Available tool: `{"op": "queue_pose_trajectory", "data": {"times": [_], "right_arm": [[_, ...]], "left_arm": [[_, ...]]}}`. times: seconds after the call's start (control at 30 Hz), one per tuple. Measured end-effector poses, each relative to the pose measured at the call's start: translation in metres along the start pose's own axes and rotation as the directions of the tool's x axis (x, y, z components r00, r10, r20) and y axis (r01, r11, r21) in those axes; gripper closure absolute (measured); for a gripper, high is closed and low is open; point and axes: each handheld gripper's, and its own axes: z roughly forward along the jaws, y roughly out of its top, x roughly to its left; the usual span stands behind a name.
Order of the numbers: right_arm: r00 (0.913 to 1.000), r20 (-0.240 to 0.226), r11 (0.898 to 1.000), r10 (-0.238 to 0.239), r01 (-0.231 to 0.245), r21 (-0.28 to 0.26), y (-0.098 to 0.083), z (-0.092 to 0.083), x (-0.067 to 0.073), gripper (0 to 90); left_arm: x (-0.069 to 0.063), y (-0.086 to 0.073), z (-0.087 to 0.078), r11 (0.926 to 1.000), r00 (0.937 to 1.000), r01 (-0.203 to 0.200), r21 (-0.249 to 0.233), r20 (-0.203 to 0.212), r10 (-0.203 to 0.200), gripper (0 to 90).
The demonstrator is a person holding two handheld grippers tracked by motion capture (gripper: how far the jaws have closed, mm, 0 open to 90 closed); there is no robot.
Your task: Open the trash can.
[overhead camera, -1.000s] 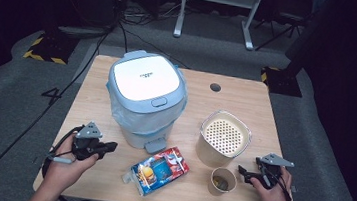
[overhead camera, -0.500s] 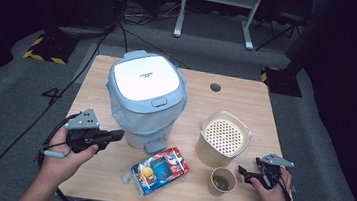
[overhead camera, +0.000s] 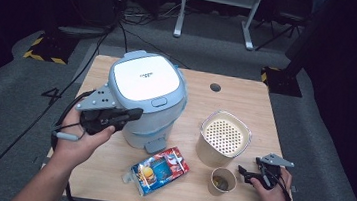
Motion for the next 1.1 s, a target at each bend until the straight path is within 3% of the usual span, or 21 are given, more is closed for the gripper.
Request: {"op": "queue_pose_trajectory", "data": {"times": [0.37,0.57,0.87,1.1], "right_arm": [[1.0000,0.000,1.000,0.000,0.000,0.000,0.000,0.000,0.000,15.3],[1.0000,-0.001,1.000,0.000,0.000,0.000,0.000,0.000,0.000,15.4],[1.0000,-0.003,1.000,0.001,-0.001,0.000,0.000,0.000,0.000,15.3],[1.0000,-0.006,1.000,0.002,-0.002,0.000,0.000,0.000,0.000,15.3]], "left_arm": [[0.006,0.015,0.031,0.9999,1.0000,0.009,-0.008,-0.001,-0.009,90.0],[0.006,0.016,0.044,0.9999,0.9989,0.007,0.013,-0.047,-0.006,90.0],[-0.001,0.019,0.050,0.9992,0.9976,-0.003,0.039,-0.069,0.005,90.0],[0.002,0.016,0.049,0.9985,0.9975,0.051,0.020,-0.050,-0.049,90.0]]}}
